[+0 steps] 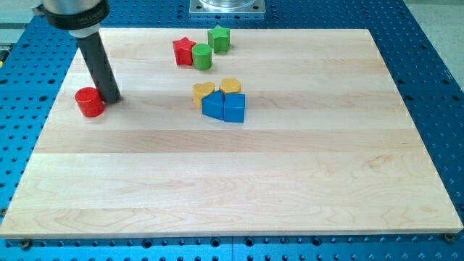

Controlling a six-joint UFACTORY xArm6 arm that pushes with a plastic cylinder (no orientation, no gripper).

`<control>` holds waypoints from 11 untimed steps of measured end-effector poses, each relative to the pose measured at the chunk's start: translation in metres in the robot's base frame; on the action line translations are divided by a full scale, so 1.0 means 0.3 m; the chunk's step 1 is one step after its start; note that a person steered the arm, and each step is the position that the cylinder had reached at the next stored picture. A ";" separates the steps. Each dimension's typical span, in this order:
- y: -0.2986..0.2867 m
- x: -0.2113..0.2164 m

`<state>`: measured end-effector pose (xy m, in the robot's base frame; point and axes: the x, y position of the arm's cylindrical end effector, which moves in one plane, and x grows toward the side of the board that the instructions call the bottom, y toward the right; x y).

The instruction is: Push the red star to the right of the red circle

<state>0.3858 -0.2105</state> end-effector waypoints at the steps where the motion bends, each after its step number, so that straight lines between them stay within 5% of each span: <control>1: 0.028 -0.178; 2: 0.101 -0.449; 3: 0.378 -0.551; 4: 0.456 -0.487; 6: 0.268 -0.228; 9: 0.343 -0.262; 10: 0.213 -0.080; 11: 0.154 -0.064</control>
